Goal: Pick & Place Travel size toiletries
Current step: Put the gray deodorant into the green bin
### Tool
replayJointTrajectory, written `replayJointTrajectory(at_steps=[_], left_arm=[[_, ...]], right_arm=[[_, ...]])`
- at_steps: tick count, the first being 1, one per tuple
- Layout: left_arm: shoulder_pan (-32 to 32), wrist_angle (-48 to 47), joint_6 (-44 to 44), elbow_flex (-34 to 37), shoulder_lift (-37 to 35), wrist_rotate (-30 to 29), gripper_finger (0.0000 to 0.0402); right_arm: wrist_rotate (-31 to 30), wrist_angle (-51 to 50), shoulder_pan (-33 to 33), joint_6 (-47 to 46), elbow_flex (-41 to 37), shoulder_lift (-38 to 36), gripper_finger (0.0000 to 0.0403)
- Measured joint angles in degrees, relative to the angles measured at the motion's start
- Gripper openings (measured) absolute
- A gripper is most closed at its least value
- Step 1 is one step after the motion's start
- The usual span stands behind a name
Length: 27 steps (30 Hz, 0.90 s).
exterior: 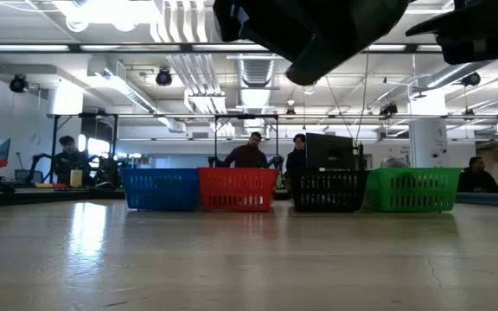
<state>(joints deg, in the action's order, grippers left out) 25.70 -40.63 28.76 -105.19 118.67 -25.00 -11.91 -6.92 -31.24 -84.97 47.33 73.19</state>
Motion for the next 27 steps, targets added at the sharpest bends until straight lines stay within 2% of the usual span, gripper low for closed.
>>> replayJointTrajectory(at_steps=[7, 20, 27], left_arm=[[-0.3, 4.2, -1.1, 0.0, 0.0, 0.1, 0.0190], [-0.3, 4.1, -3.5, -3.0, 0.0, -3.1, 0.0190], [-0.3, 4.2, -3.6, -3.0, 0.0, -3.7, 0.0190]], right_arm=[[-1.9, -0.1, 0.0, 1.2, 0.0, 0.0, 0.0354], [-2.8, 0.0, 0.0, 0.9, -0.1, 1.2, 0.0299], [-2.4, -0.1, 0.0, -0.1, -0.2, 1.6, 0.0281]])
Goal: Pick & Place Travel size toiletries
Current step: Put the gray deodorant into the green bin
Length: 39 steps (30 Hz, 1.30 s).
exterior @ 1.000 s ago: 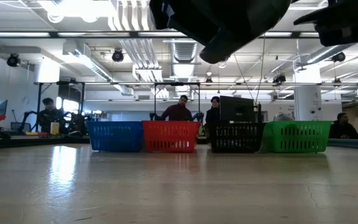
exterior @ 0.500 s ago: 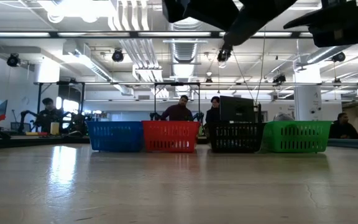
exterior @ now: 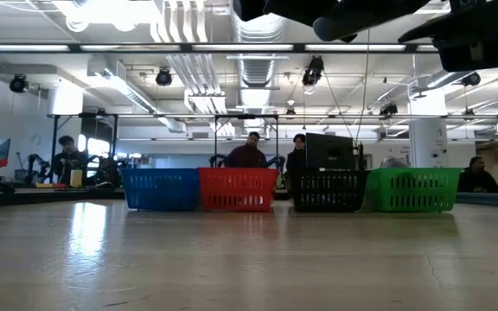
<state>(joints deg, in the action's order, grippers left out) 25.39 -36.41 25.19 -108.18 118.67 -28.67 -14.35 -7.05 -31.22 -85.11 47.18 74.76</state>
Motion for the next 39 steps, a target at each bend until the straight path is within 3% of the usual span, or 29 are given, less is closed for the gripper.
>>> replayJointTrajectory(at_steps=[6, 14, 25, 30, 35, 39], left_arm=[[0.0, -0.1, 0.0, 0.0, 0.0, -0.2, 0.0190], [0.4, -0.2, -1.9, 0.0, 0.0, -1.0, 0.0195], [1.9, -4.6, 1.3, -0.2, -2.9, -1.4, 0.0280], [2.2, -14.1, 8.1, -0.2, -5.5, -1.7, 0.0303], [2.5, -21.5, 13.8, 0.8, -6.6, -1.9, 0.0301], [2.6, -24.0, 16.2, 2.3, -7.5, -1.8, 0.0301]], right_arm=[[0.0, 0.2, 0.0, -0.4, 0.0, 0.0, 0.0258], [-0.1, 0.3, 0.0, -0.3, 0.0, 0.0, 0.0195], [-0.6, -6.4, 0.0, -0.7, -0.2, -1.1, 0.0195], [-6.7, -15.3, -1.0, -2.6, 0.0, -4.5, 0.0195], [-20.0, -35.1, -3.4, -10.7, 1.9, -7.7, 0.0195], [-23.7, -50.7, -3.7, -16.6, 4.4, -7.6, 0.0195]])
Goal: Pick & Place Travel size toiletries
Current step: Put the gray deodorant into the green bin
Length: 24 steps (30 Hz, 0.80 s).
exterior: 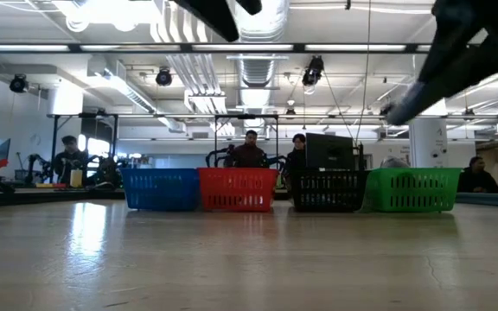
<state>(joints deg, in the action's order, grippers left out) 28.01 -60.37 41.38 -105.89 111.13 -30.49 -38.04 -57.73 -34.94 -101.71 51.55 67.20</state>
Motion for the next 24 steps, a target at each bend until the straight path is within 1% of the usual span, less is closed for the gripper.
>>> replayJointTrajectory(at_steps=[2, 4, 8, 12, 18, 24], left_arm=[[-0.2, -0.3, 0.6, 1.2, -0.4, 1.9, 0.0302], [-0.7, -0.3, 0.5, 2.6, -0.6, 4.8, 0.0302], [-1.8, 0.0, -1.3, 6.5, -2.5, 8.4, 0.0296], [-3.4, 2.1, -3.3, 11.7, -5.8, 10.8, 0.0286], [-6.9, 12.6, -6.9, 22.6, -15.7, 14.2, 0.0270], [-10.8, 21.6, -9.1, 35.1, -27.5, 19.4, 0.0266]], right_arm=[[-0.4, -4.4, 0.4, -2.0, 0.2, 0.9, 0.0195], [-0.5, -6.1, 1.2, -2.7, 0.0, 1.5, 0.0196], [-0.5, -6.6, 4.1, -2.9, -1.9, 2.5, 0.0200], [-1.1, -6.6, 8.4, -1.4, -4.0, 2.7, 0.0197], [-1.1, -6.0, 15.4, 4.5, -5.6, 2.7, 0.0203], [-0.5, 0.0, 20.1, 11.0, -7.0, 2.8, 0.0204]])
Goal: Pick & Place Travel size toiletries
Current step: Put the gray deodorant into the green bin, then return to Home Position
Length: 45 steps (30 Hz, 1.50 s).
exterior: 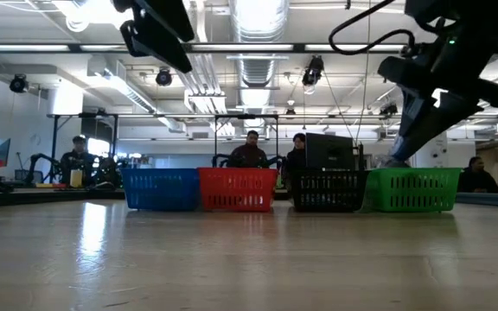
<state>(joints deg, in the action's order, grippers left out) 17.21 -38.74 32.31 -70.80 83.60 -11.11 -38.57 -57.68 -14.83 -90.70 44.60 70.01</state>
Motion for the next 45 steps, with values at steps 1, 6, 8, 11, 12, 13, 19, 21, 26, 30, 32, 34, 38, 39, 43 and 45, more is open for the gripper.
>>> replayJointTrajectory(at_steps=[1, 6, 8, 11, 12, 13, 19, 21, 26, 30, 32, 34, 38, 39, 43, 45], left_arm=[[-0.5, 1.4, -0.2, 1.8, -2.0, 0.5, 0.0266], [-2.9, 5.2, -0.3, 9.2, -10.7, 1.1, 0.0266], [-3.7, 5.9, -0.3, 11.1, -13.6, 1.1, 0.0266], [-4.5, 6.1, -0.3, 13.4, -17.1, 0.9, 0.0266], [-4.8, 6.1, -0.3, 13.9, -18.1, 0.4, 0.0266], [-4.9, 6.1, -0.2, 14.3, -18.9, -0.3, 0.0266], [-5.1, 6.3, 3.4, 16.6, -22.7, -5.6, 0.0266], [-5.1, 6.1, 6.0, 17.3, -23.2, -5.7, 0.0266], [-5.1, 7.0, 9.2, 17.6, -23.7, -1.8, 0.0266], [-5.0, 8.7, 5.1, 17.6, -25.5, 3.0, 0.0266], [-5.2, 9.1, 2.7, 17.6, -27.2, 3.1, 0.0266], [-5.9, 9.9, 0.1, 17.7, -29.2, 3.1, 0.0264], [-9.4, 13.2, -4.7, 20.4, -34.6, 2.3, 0.0252], [-10.5, 14.4, -5.5, 21.5, -36.2, 2.1, 0.0248], [-14.0, 16.0, -5.3, 25.9, -43.1, -1.5, 0.0236], [-14.9, 15.0, -5.7, 28.3, -46.2, -6.2, 0.0235]], right_arm=[[0.0, 0.5, 0.5, 0.4, 0.0, 0.3, 0.0205], [1.8, 1.0, 2.5, 1.6, -0.3, 2.9, 0.0221], [3.0, 1.5, 2.9, 2.6, -0.4, 4.7, 0.0230], [4.0, 1.7, 2.9, 2.7, -0.4, 7.2, 0.0246], [4.1, 1.7, 2.9, 2.7, -0.3, 7.8, 0.0251], [4.1, 1.6, 2.9, 2.7, -0.1, 8.4, 0.0256], [4.1, 0.5, 2.7, 3.7, 2.0, 7.9, 0.0286], [4.1, 0.6, 2.7, 5.5, 2.8, 6.7, 0.0296], [4.0, 0.6, 2.5, 10.1, 4.7, 3.5, 0.0319], [3.1, 1.5, 1.0, 15.4, 6.1, 0.9, 0.0334], [3.3, 3.4, -0.2, 20.1, 6.8, -0.6, 0.0339], [4.5, 7.3, -1.7, 26.1, 6.9, -2.4, 0.0342], [7.0, 14.9, -3.7, 37.5, 7.0, -6.8, 0.0340], [7.1, 15.0, -3.7, 39.8, 7.0, -7.9, 0.0338], [7.1, 14.4, -3.6, 43.0, 7.9, -13.3, 0.0326], [7.1, 14.4, -3.7, 41.4, 8.6, -16.3, 0.0319]])
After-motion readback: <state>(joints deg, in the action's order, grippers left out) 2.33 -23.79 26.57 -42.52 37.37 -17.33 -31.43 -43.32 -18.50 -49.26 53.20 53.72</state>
